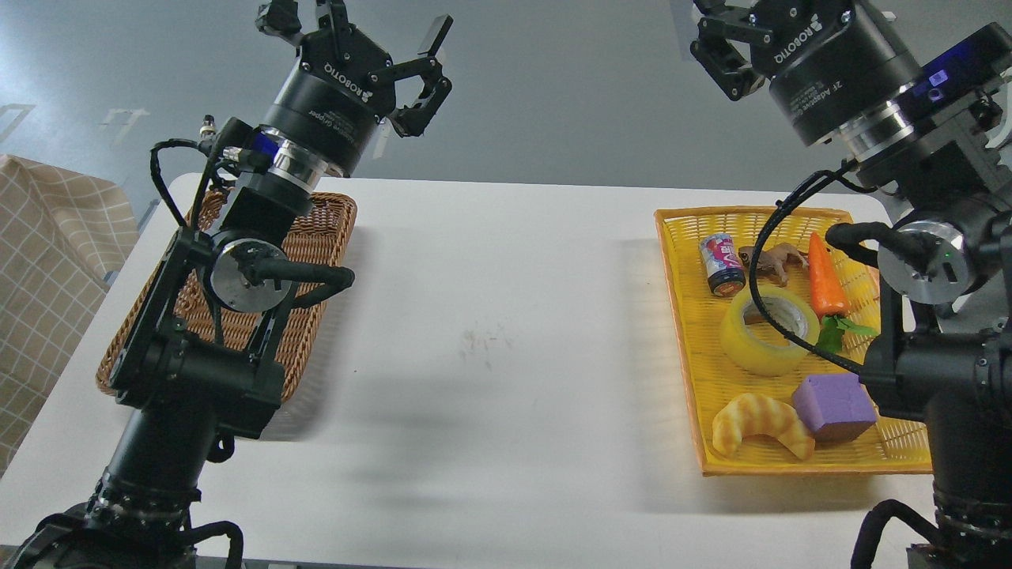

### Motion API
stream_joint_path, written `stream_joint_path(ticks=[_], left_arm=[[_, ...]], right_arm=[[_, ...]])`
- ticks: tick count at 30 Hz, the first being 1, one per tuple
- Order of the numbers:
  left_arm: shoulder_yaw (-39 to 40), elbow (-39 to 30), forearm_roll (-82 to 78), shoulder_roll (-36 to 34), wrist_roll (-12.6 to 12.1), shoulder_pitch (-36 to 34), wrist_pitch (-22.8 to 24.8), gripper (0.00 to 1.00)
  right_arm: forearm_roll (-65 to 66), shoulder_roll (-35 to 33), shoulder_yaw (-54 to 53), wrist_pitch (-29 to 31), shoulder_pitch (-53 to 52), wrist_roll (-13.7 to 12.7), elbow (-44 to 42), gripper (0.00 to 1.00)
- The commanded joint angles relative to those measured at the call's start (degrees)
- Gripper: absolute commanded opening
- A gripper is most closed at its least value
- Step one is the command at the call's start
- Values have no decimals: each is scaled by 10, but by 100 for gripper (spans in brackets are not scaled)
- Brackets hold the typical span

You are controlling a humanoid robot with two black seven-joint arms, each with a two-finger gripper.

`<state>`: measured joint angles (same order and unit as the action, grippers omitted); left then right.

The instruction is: Place and transfer tape with both arms

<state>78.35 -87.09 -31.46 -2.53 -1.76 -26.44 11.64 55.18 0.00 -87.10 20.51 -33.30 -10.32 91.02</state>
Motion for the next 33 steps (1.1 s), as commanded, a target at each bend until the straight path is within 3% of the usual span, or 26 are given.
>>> stream_joint_path(ticks=[1, 4, 6, 8, 12, 17, 22, 29, 32, 33], left_arm=[[0, 1, 0, -6, -1, 4, 2, 98], [1, 1, 0, -9, -1, 5, 2, 98], [7, 0, 0, -13, -1, 6, 3, 98], [9, 1, 0, -17, -2, 6, 3, 98], [12, 1, -1, -14, -1, 8, 0, 98], [12, 1, -1, -13, -2, 7, 0, 98], [20, 1, -1, -11, -1, 10, 0, 98], [18, 0, -1, -9, -2, 18, 0, 98], [20, 1, -1, -14, -2, 20, 0, 98], [22, 1, -1, -14, -2, 20, 0, 98]], right_arm=[[3, 0, 0, -2, 2, 0, 0, 100], [4, 0, 0, -2, 0, 0, 4, 100], [4, -35, 0, -2, -3, 0, 9, 100], [4, -102, 1, 1, 1, 1, 26, 100], [4, -163, 2, 1, 4, 1, 47, 100], [16, -290, 4, 5, 45, 2, 68, 100], [88, -408, 2, 16, 122, 21, 82, 100], [114, -453, -27, 18, 212, 25, 80, 100], [114, -493, -28, 24, 270, 57, 80, 100], [117, -505, -28, 27, 292, 84, 79, 100]])
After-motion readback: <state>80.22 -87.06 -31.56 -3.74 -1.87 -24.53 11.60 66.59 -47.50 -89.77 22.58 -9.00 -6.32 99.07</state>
